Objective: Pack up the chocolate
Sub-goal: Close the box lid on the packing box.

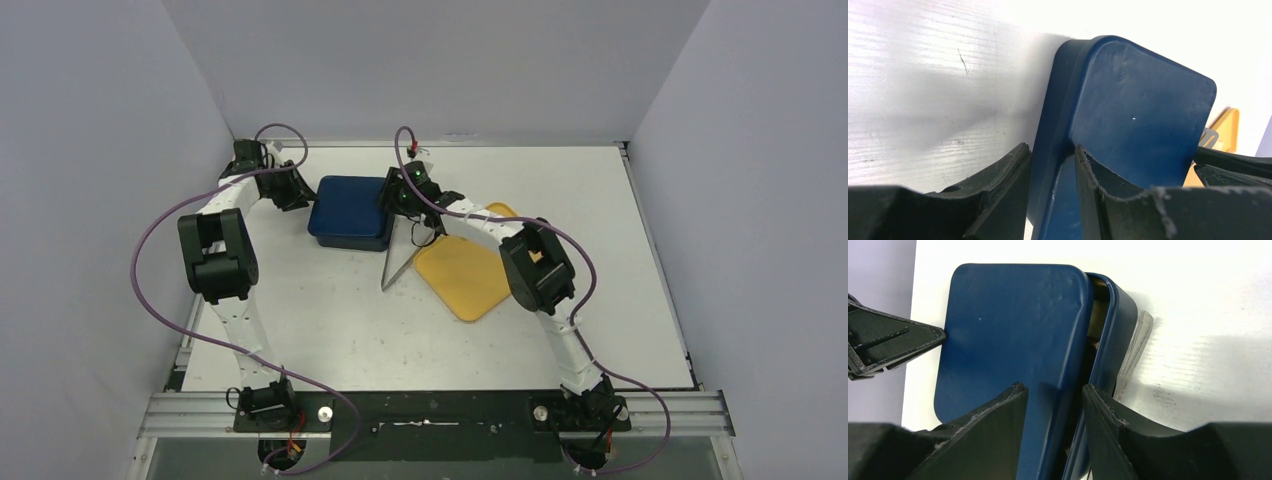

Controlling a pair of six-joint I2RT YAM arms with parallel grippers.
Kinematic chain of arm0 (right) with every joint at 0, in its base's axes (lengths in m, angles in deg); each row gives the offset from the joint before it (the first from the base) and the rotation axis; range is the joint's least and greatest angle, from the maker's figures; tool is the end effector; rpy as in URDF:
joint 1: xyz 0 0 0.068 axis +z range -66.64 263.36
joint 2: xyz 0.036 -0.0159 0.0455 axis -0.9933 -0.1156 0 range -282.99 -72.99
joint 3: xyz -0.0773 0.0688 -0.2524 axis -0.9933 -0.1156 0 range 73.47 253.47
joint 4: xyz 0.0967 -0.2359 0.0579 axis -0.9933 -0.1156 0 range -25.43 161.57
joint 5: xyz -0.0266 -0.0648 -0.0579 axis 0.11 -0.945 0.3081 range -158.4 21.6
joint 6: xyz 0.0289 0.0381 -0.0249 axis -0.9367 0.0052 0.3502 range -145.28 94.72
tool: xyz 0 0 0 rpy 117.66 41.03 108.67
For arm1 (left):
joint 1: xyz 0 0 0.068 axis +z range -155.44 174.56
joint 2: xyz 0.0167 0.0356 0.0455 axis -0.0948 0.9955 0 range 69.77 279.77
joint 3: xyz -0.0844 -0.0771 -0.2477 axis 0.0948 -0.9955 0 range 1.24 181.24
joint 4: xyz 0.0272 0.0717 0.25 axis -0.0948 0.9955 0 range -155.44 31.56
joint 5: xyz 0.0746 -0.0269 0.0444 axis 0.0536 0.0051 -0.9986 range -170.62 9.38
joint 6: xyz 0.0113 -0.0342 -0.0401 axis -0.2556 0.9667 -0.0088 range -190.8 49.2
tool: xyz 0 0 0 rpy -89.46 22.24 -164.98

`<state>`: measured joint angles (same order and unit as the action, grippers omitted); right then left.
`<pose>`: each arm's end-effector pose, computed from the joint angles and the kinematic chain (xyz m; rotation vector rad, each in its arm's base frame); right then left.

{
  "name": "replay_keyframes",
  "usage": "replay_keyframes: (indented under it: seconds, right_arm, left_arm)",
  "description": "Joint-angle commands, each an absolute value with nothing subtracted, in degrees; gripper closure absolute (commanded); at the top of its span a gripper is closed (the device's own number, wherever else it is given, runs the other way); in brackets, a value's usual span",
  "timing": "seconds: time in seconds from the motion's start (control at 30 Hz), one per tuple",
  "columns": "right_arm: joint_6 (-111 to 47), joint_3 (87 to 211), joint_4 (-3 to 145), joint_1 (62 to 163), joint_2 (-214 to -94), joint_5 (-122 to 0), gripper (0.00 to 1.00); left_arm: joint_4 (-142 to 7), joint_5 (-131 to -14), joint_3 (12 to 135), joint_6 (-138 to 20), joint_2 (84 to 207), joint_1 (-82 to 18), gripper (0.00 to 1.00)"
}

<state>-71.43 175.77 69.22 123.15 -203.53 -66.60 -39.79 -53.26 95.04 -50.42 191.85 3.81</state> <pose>0.4066 0.3401 0.1952 0.1043 2.2438 0.8991 0.4632 0.0589 0.1885 -0.4444 2.4481 -0.6790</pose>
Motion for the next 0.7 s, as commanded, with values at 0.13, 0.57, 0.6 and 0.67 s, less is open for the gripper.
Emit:
replay_keyframes:
  seconds: [0.13,0.57,0.6,0.67]
  right_arm:
    - [-72.8,184.3,63.2,123.5,-207.9,-66.0,0.54]
    - [-71.6,188.7,63.0,124.1,-209.7,-65.0,0.59]
    - [-71.2,188.9,63.2,124.3,-209.6,-65.3,0.6]
    - [-70.6,189.6,63.2,124.2,-209.6,-64.9,0.61]
  left_arm:
    - [-42.0,-51.3,95.9,-50.7,191.0,3.5,0.65]
    - [-39.1,-51.5,98.2,-51.9,192.7,3.4,0.67]
    - [-38.9,-51.7,98.4,-52.0,192.7,3.4,0.67]
    - [-38.7,-51.9,98.7,-52.2,192.7,3.5,0.68]
